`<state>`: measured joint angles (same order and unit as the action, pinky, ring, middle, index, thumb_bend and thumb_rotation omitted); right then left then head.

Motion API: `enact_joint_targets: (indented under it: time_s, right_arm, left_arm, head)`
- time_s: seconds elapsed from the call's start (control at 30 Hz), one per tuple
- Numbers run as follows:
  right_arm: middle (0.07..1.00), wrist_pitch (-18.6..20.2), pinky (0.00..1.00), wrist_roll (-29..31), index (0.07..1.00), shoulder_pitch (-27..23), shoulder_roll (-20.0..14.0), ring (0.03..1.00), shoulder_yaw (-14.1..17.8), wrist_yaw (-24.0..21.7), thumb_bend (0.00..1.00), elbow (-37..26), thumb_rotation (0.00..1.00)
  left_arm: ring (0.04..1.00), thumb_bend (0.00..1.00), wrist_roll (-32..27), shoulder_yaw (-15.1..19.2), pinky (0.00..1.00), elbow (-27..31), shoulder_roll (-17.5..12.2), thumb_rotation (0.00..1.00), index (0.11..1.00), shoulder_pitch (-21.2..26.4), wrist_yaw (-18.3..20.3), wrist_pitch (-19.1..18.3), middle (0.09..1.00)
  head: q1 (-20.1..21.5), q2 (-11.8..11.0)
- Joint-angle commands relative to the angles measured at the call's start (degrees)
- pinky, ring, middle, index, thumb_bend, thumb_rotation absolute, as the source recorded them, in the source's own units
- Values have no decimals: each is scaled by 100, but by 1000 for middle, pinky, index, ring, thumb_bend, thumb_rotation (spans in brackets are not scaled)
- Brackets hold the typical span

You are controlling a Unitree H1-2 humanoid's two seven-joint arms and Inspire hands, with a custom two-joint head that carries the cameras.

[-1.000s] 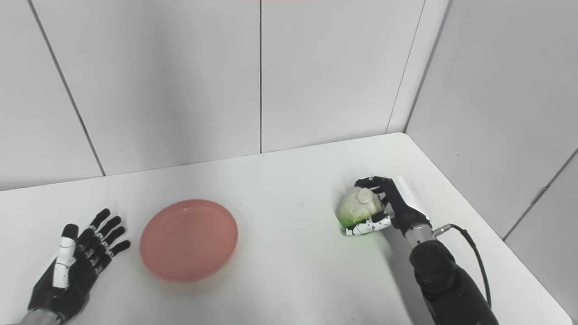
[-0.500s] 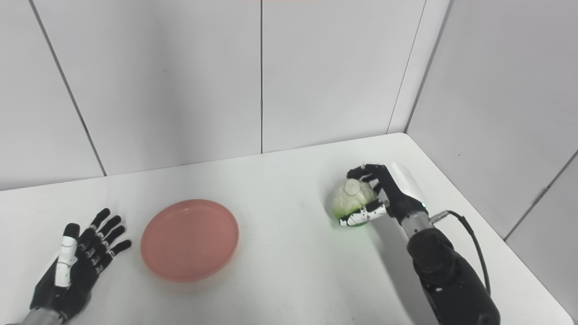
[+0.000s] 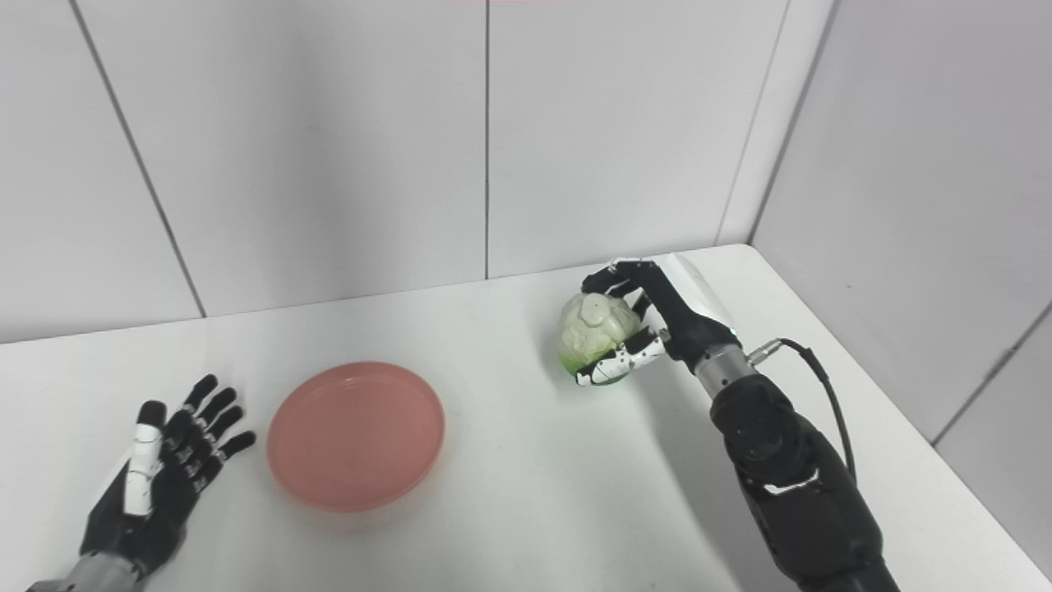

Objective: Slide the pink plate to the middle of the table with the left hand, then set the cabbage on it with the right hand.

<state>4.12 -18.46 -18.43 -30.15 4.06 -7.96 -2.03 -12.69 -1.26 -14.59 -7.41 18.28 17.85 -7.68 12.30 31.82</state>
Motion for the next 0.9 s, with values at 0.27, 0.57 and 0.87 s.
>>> enact_joint_targets:
  time_s: [0.27,0.57,0.87]
  right_arm:
    - [445,-132,333,3,513,-767,397,386,-429,-12,527,25,0]
    - [460,-238,360,45,501,-1308,957,407,-966,-193,530,439,0]
    - [461,-261,333,161,499,-1595,1498,399,-1309,-286,530,727,0]
  left_arm:
    - [975,843,314,-234,970,-115,203,988,986,-131,-319,-119,980]
    - [984,875,398,-331,993,-166,380,998,994,-77,-485,-133,991]
    - [988,838,461,-359,995,-383,565,1000,1000,3,-578,38,1000]
  head:
    - [-511,-51]
    - [-898,-70]
    - [-1301,-65]
